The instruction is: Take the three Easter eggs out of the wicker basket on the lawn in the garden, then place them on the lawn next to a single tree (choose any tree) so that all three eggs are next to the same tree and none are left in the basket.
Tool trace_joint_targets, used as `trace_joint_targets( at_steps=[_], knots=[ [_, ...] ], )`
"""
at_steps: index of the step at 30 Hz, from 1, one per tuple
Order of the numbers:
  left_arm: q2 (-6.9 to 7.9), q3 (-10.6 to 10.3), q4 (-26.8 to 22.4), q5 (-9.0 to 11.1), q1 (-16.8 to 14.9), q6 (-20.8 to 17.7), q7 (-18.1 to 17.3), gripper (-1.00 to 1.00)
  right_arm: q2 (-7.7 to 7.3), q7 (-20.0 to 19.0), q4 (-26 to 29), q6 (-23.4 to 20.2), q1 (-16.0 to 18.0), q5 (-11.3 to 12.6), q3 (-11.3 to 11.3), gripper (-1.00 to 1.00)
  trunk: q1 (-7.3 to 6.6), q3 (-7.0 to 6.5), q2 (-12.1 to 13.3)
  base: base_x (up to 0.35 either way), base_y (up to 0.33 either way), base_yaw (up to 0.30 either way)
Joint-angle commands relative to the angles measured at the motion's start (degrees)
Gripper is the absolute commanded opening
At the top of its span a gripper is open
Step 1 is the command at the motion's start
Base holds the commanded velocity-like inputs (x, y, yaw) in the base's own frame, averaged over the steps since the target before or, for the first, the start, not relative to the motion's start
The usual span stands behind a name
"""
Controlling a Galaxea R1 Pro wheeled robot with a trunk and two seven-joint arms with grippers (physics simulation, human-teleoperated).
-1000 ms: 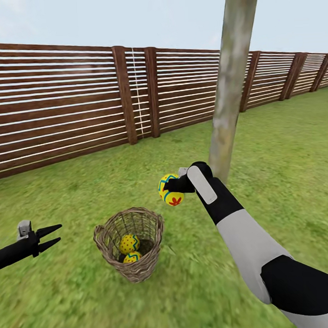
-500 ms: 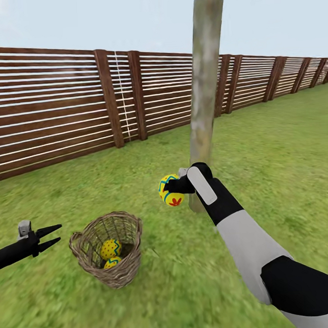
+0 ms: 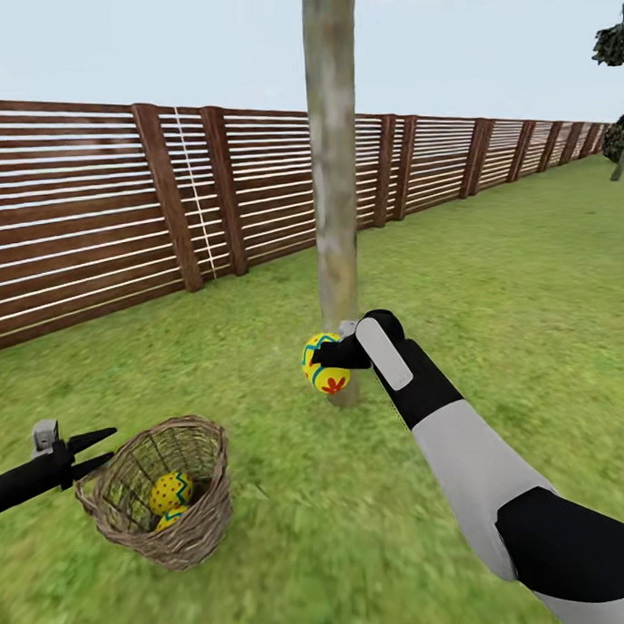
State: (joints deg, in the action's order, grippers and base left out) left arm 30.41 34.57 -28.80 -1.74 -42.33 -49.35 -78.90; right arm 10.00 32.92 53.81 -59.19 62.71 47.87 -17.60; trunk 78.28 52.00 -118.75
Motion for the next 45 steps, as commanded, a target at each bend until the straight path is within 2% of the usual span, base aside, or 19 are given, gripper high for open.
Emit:
trace_joint_targets(
  at_steps=[1, 13, 25, 31, 34, 36, 37, 39, 42, 45],
  knots=[
    [0.0, 0.14, -0.03, -0.19, -0.03, -0.59, -0.29, 1.0, 0.0, 0.57, 0.0, -0.05, 0.04, 0.55, -0.05, -1.0, -0.01, -0.02, -0.02, 0.0, -0.294, -0.198],
    [0.0, 0.08, -0.03, -0.19, -0.03, -0.57, -0.22, 1.0, 0.0, 0.48, -0.66, 0.12, 0.06, 0.47, 0.02, -1.0, -0.01, -0.87, -0.02, 0.039, -0.276, -0.198],
    [-0.07, 0.06, -0.03, -0.19, -0.03, -0.54, -0.14, 1.0, 0.0, 0.48, -1.17, 0.29, 0.22, 0.33, 0.02, -1.0, -0.01, -1.69, -0.02, 0.201, -0.215, -0.193],
    [-0.34, -0.09, -0.03, -0.29, -0.03, -0.64, 0.76, 1.0, 0.0, 0.56, -1.17, 0.88, 0.22, -0.03, 0.02, -1.0, -0.01, -1.74, -0.02, 0.22, -0.217, -0.023],
    [-0.68, -0.19, -0.03, -0.28, -0.03, -0.31, 3.27, 1.0, 0.0, 0.57, -1.22, 1.44, 0.22, -0.06, 0.02, -1.0, -0.01, -1.74, -0.02, 0.22, -0.217, 0.0],
    [-0.75, -0.1, -0.03, -0.26, -0.03, 0.71, 7.42, 1.0, 0.0, 0.62, -1.47, 1.5, 0.22, -0.06, 0.02, -1.0, -0.01, -1.74, -0.02, 0.219, -0.216, 0.0],
    [-0.77, 0.02, -0.2, -0.17, -0.03, 1.29, 11.21, 1.0, 0.0, 0.64, -2.02, 1.52, 0.22, -0.06, 0.02, -1.0, -0.01, -1.74, -0.02, 0.151, -0.146, 0.0],
    [-1.01, 0.11, -2.21, -0.01, -0.03, 1.56, 14.62, 1.0, 0.0, 0.65, -3.28, 1.58, 0.22, -0.11, 0.01, -1.0, -0.01, -1.74, -0.02, 0.058, -0.057, 0.0],
    [-2.17, 0.11, -4.47, -0.12, -0.03, 1.62, 15.81, 1.0, 0.0, 0.66, -4.04, 1.61, 0.22, -0.14, -0.03, -1.0, -0.01, -1.74, -0.02, 0.071, -0.111, 0.033],
    [-2.56, 0.06, -4.81, -0.18, -0.05, 1.62, 16.03, 1.0, 0.0, 0.66, -4.22, 1.62, 0.22, -0.15, 0.01, -1.0, -0.01, -1.66, -0.02, 0.14, -0.239, 0.151]
  ],
)
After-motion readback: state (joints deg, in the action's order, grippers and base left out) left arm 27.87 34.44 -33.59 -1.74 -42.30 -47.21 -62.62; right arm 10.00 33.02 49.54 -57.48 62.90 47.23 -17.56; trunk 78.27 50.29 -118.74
